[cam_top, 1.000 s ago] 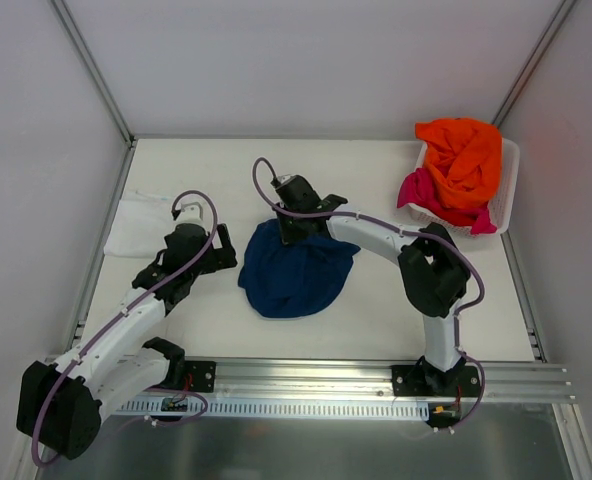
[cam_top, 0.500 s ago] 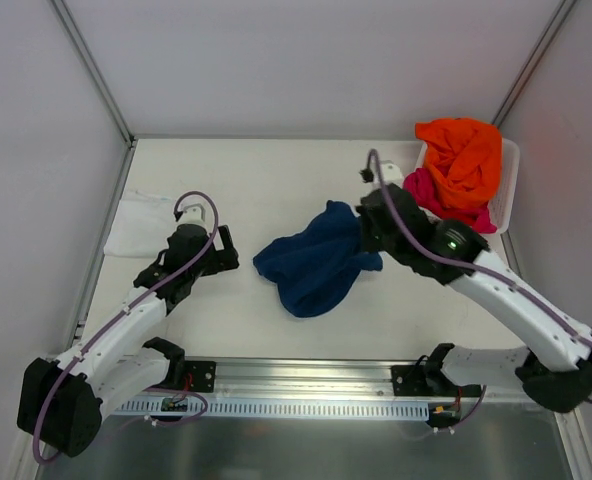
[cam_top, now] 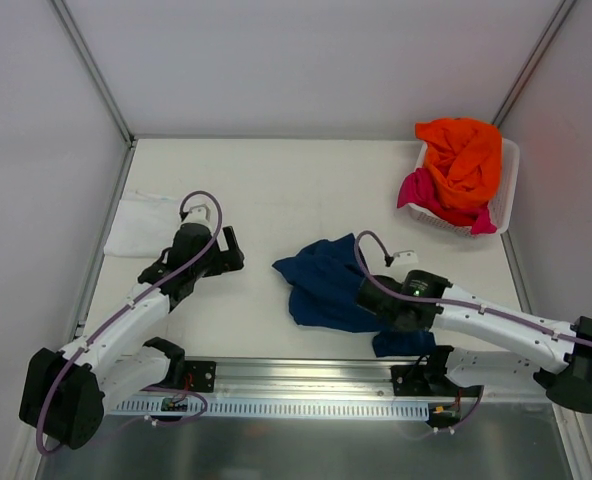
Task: Fold and stack the t-shirts
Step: Flatten out the tshirt
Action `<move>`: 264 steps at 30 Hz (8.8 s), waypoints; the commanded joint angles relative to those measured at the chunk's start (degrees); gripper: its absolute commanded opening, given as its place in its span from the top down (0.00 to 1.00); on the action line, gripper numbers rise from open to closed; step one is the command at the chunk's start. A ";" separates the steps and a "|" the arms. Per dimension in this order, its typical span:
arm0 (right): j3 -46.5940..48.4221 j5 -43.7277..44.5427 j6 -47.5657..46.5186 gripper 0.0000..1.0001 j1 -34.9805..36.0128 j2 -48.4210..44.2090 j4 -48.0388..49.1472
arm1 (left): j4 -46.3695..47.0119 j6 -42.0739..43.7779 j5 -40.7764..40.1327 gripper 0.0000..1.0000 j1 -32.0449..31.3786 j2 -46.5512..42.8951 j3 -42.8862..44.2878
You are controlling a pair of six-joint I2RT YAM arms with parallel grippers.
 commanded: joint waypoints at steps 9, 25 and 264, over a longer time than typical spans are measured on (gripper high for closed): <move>18.06 17.12 3.84 0.01 6.65 10.06 -2.20 | 7.36 -1.87 7.46 0.01 -1.08 6.95 3.78; 5.50 -11.78 -23.60 0.23 -13.48 22.89 56.35 | 14.75 -2.49 9.57 0.01 -4.59 20.15 7.47; 38.55 -20.76 -31.96 1.00 -10.32 47.69 23.58 | 9.39 -4.42 -7.74 0.01 -11.27 14.43 5.89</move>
